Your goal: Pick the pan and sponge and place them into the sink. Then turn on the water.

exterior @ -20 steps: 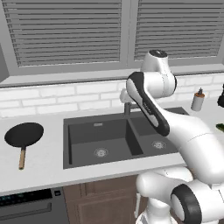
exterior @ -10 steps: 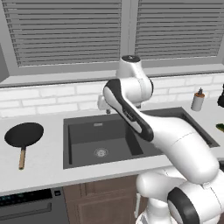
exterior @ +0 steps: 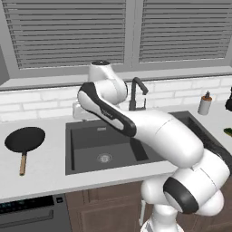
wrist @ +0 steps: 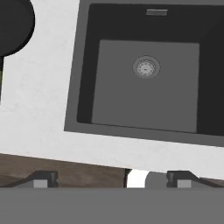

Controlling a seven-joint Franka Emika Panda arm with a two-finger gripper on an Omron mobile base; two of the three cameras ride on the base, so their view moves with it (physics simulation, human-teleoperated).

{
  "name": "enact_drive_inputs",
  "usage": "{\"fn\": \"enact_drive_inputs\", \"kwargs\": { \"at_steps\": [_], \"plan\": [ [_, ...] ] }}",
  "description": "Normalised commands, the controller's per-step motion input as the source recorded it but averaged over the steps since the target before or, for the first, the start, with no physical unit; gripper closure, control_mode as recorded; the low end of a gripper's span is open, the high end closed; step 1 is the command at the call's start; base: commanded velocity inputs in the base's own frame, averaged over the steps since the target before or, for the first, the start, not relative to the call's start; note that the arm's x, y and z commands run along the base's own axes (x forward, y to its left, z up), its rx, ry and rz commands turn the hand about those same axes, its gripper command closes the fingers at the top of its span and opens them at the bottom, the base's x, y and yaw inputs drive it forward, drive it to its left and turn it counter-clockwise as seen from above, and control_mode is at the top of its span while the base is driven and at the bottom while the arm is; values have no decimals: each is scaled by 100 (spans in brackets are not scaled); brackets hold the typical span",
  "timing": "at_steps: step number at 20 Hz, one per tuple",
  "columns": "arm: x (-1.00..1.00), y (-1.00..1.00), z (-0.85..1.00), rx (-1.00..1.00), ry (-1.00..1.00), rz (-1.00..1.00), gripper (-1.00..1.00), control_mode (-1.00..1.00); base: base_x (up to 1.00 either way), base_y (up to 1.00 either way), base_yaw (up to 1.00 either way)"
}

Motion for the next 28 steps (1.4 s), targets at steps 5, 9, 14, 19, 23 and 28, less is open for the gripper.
{"fn": "enact_drive_inputs", "kwargs": {
  "at_steps": [5,9,14,19,23,28],
  "plan": [
    [-4,77,-74,0,0,1,-100,-100,0,0,0],
    [-19,47,-74,0,0,3,-100,-100,0,0,0],
    [-15,37,-45,0,-1,4,-100,-100,0,0,0],
    [0,68,-11,0,-3,0,-100,-100,0,0,0],
    [3,79,-11,0,0,0,-100,-100,0,0,0],
    [11,78,-18,-2,0,0,-100,-100,0,0,0]
  ]
}}
